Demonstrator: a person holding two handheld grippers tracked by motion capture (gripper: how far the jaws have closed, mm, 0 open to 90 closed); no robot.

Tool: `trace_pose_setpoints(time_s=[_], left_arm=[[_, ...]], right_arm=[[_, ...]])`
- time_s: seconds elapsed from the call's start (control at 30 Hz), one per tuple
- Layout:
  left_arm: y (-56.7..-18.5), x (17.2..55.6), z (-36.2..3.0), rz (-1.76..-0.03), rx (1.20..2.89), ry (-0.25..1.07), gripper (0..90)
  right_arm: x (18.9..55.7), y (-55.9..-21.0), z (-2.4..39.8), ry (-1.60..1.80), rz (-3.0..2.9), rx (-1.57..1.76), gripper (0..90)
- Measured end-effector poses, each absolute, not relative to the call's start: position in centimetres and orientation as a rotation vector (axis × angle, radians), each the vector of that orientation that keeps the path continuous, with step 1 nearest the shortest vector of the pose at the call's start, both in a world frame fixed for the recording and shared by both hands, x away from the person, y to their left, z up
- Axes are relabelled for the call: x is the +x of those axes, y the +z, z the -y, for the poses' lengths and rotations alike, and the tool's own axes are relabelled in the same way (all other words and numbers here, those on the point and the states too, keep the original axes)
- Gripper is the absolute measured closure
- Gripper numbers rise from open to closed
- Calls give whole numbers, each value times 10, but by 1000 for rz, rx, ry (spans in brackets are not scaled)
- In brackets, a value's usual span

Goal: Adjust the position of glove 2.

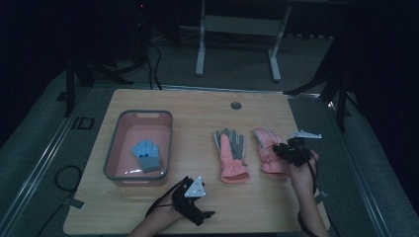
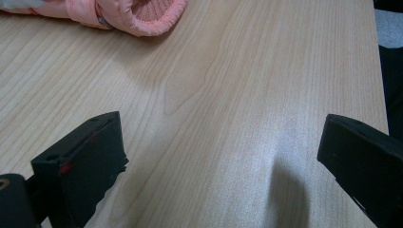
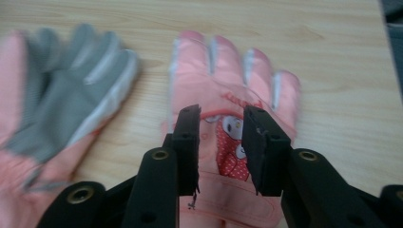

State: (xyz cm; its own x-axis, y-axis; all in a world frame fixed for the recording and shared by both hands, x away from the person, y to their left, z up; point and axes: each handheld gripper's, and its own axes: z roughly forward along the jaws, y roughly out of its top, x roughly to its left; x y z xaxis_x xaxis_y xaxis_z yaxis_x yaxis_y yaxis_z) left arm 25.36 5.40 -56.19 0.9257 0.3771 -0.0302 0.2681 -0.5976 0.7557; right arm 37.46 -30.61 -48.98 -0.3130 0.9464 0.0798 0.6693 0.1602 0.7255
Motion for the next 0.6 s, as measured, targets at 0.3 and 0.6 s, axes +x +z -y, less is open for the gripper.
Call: trace_pose_setpoints(time_s=[0.3,0.6], left_arm=[[-562,253,-54,-456,2244,171,20],[-562,253,-55,-459,2231,169,20]], right_arm=[[376,-472,334,1054,-2172,1437,624],[391,-484,331,1005,-2262,1352,582]])
